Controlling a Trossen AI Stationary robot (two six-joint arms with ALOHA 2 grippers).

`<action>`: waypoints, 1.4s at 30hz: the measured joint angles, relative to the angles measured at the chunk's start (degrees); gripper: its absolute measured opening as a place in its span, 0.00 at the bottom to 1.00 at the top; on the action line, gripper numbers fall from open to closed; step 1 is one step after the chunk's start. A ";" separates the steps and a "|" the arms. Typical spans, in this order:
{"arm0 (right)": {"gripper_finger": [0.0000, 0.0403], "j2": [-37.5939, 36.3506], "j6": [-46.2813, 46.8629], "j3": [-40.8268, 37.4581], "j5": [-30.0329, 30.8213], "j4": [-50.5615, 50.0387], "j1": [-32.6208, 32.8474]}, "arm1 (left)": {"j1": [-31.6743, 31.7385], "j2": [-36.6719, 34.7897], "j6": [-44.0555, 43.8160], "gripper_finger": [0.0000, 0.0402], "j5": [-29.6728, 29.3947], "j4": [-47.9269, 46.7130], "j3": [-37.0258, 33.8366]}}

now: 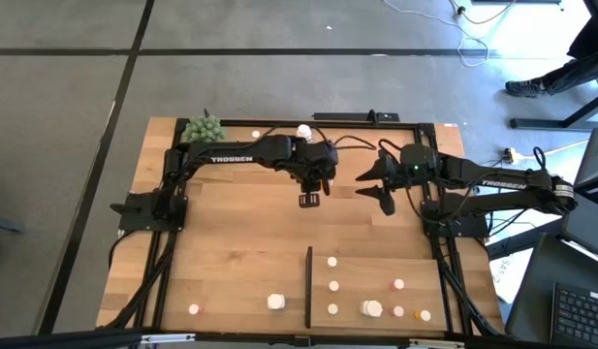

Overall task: Pick and place medicine bottles onto shelf by color
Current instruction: Put the bottom orange pill bottle on the shelf aligned with the other orange pill bottle

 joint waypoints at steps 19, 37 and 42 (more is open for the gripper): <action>0.48 9.65 -6.16 0.00 -3.50 11.10 0.00 | -4.43 -0.04 -3.95 0.20 -0.50 3.54 2.03; 0.48 14.98 -5.85 0.00 -6.44 18.69 0.02 | -4.48 -0.04 -4.00 0.20 -0.87 4.04 2.03; 0.40 15.54 -4.55 0.00 -6.49 19.10 0.02 | -4.38 -0.04 -3.99 0.20 -0.93 4.04 2.03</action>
